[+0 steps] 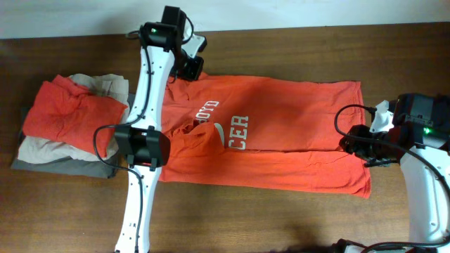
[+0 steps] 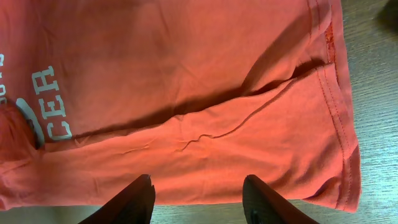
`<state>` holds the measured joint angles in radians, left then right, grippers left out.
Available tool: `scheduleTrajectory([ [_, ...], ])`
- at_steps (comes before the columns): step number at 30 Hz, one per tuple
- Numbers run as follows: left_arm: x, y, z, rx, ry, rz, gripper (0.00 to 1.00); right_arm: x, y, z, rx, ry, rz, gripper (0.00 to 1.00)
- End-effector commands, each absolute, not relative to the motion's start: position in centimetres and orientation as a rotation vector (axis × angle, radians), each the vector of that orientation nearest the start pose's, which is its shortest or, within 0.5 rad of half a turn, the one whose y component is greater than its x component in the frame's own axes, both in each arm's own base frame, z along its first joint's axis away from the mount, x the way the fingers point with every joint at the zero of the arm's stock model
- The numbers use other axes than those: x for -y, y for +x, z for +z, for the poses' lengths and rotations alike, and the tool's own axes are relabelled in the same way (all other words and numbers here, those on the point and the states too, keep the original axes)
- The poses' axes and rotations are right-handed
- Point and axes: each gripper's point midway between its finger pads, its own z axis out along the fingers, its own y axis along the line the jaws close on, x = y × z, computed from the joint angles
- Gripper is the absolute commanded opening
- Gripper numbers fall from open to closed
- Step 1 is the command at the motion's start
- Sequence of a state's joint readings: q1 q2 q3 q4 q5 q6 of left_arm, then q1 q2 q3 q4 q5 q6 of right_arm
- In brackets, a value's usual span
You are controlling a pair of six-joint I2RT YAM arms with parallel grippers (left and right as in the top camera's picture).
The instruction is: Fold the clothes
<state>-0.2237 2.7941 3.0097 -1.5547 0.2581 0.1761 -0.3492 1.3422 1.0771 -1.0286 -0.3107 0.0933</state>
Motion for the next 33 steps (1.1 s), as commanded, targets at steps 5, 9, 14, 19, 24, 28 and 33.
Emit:
scheduleTrajectory([
  [5,18.2,49.1,7.8,-2.928,0.689,-0.421,0.14,4.9,28.1,14.2,-2.728,0.543,0.362,0.51],
  [9,18.8,48.7,7.8,-2.948,0.662,-0.426,0.18,4.9,28.1,14.1,-2.729,0.543,0.362,0.51],
  [14,19.3,48.5,7.8,-2.945,0.679,-0.425,0.19,4.9,28.1,14.1,-2.729,0.543,0.362,0.51],
  [19,19.1,49.4,7.8,-2.917,0.668,-0.413,0.19,5.0,28.2,14.2,-2.721,0.54,0.36,0.51],
  [24,18.9,48.6,7.6,-2.959,0.651,-0.42,0.22,5.0,28.2,14.2,-2.722,0.54,0.36,0.51],
  [28,18.7,48.5,7.5,-2.984,0.591,-0.41,0.18,5.0,28.2,14.2,-2.723,0.54,0.36,0.51],
  [33,16.2,49.6,11.5,-2.908,0.544,-0.275,0.11,5.0,28.3,14.2,-2.721,0.54,0.359,0.51],
])
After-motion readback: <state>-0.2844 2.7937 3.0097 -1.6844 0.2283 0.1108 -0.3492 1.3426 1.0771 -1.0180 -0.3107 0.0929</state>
